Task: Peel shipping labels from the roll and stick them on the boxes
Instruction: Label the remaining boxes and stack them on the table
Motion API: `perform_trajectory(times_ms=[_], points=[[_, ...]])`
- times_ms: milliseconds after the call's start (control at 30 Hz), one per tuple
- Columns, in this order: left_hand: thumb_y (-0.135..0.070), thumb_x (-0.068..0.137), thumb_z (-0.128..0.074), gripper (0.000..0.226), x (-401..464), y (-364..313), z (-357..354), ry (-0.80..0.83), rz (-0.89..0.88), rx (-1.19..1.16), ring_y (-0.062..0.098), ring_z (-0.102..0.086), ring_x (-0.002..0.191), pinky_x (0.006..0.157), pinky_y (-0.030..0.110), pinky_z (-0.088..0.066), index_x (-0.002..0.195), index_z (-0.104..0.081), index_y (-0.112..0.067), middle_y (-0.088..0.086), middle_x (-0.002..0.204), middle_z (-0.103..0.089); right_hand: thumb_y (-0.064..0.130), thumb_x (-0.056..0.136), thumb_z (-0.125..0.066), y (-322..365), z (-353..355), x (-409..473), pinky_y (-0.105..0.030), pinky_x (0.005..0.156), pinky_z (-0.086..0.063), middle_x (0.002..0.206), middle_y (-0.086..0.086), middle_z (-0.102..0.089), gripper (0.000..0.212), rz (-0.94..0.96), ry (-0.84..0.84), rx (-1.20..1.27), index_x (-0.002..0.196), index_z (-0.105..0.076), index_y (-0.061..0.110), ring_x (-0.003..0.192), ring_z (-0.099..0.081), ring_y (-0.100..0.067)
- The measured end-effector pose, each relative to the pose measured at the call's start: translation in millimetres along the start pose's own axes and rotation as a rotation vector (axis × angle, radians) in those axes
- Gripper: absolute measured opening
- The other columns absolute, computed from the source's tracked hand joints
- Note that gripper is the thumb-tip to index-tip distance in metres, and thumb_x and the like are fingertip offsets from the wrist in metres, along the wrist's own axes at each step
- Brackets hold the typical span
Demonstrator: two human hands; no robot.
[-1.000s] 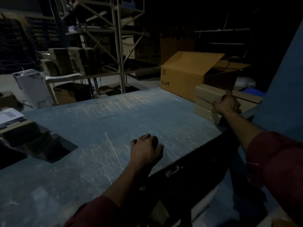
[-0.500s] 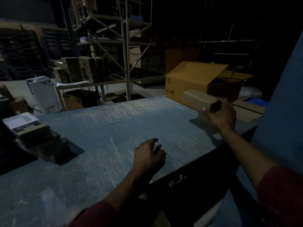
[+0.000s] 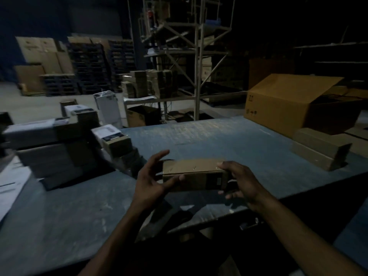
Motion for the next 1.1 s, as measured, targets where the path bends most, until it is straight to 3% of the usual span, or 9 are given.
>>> perform_trajectory(times_ms=[167, 267, 333, 433, 633, 767, 900, 1000, 1100], points=[[-0.034, 0.065, -0.099, 0.05, -24, 5, 66, -0.169, 0.155, -0.029, 0.019, -0.076, 0.089, 0.07, 0.032, -0.062, 0.109, -0.079, -0.021, 0.002, 0.099, -0.08, 0.075, 0.09, -0.053, -8, -66, -2, -0.038, 0.065, -0.055, 0.092, 0.001, -0.077, 0.037, -0.078, 0.154, -0.145, 0.106, -0.07, 0.046, 0.081, -0.077, -0.028], [-0.022, 0.076, -0.092, 0.029, -38, 5, 98, -0.278, 0.271, -0.119, 0.024, -0.075, 0.078, 0.064, 0.034, -0.062, 0.099, -0.08, -0.009, 0.015, 0.088, -0.079, 0.078, 0.079, -0.063, 1, -104, -2, -0.039, 0.064, -0.057, 0.091, 0.003, -0.075, 0.052, 0.039, 0.254, -0.192, 0.093, -0.074, 0.03, 0.079, -0.074, -0.016], [-0.02, 0.082, -0.086, 0.017, -46, 6, 116, -0.282, 0.351, -0.122, 0.021, -0.072, 0.073, 0.06, 0.028, -0.058, 0.091, -0.081, -0.006, 0.016, 0.083, -0.079, 0.067, 0.076, -0.073, 7, -128, -3, -0.035, 0.071, -0.058, 0.103, -0.004, -0.075, 0.057, 0.133, 0.287, -0.23, 0.117, -0.07, 0.029, 0.086, -0.074, -0.011], [-0.031, 0.09, -0.08, 0.026, -59, 10, 142, -0.279, 0.422, -0.027, 0.013, -0.053, 0.053, 0.045, 0.023, -0.037, 0.081, -0.081, -0.006, 0.005, 0.062, -0.065, 0.076, 0.072, -0.073, 5, -157, -7, -0.036, 0.08, -0.06, 0.098, 0.003, -0.078, 0.061, 0.184, 0.297, -0.312, 0.117, -0.071, 0.034, 0.089, -0.075, -0.01], [-0.059, 0.096, -0.065, 0.058, -81, 21, 178, -0.244, 0.514, 0.303, 0.01, -0.05, 0.047, 0.057, 0.03, -0.034, 0.058, -0.067, -0.015, -0.004, 0.05, -0.055, 0.068, 0.093, -0.058, 3, -195, -9, -0.038, 0.092, -0.055, 0.095, 0.009, -0.076, 0.046, 0.232, 0.251, -0.513, 0.095, -0.073, 0.024, 0.092, -0.071, -0.012], [-0.071, 0.098, -0.049, 0.067, -89, 28, 198, -0.296, 0.574, 0.651, 0.02, -0.069, 0.077, 0.081, 0.038, -0.05, 0.052, -0.066, -0.025, -0.007, 0.054, -0.065, 0.073, 0.097, -0.04, -12, -215, -17, -0.031, 0.092, -0.046, 0.104, 0.002, -0.065, 0.059, 0.163, 0.266, -0.703, 0.106, -0.062, 0.019, 0.105, -0.059, -0.019], [-0.075, 0.097, -0.045, 0.061, -89, 39, 208, -0.296, 0.643, 0.796, 0.037, -0.058, 0.116, 0.106, 0.05, -0.038, 0.065, -0.071, -0.03, 0.007, 0.095, -0.075, 0.09, 0.074, -0.015, -31, -225, -10, -0.048, 0.107, -0.043, 0.13, -0.009, -0.063, 0.092, 0.102, 0.186, -0.853, 0.124, -0.06, 0.028, 0.123, -0.053, -0.032], [-0.073, 0.097, -0.043, 0.062, -86, 45, 210, -0.288, 0.622, 0.803, 0.037, -0.057, 0.117, 0.103, 0.05, -0.035, 0.071, -0.073, -0.026, 0.008, 0.096, -0.075, 0.087, 0.078, -0.019, -32, -224, -10, -0.05, 0.111, -0.039, 0.138, -0.013, -0.055, 0.089, 0.082, 0.14, -0.851, 0.137, -0.055, 0.03, 0.13, -0.046, -0.035], [-0.079, 0.091, -0.041, 0.063, -94, 45, 219, -0.337, 0.492, 0.687, 0.029, -0.069, 0.106, 0.1, 0.051, -0.048, 0.088, -0.079, -0.029, 0.002, 0.096, -0.078, 0.075, 0.091, -0.037, -12, -221, -26, -0.053, 0.109, -0.04, 0.138, -0.011, -0.051, 0.063, 0.22, -0.015, -0.81, 0.136, -0.052, 0.034, 0.131, -0.042, -0.036]])
Point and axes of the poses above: each hand's wrist, its own x-axis towards the middle knuckle, its own z-axis out of the back of the hand, y = z × x, the point moved 8 cm from there along x, towards the middle knuckle
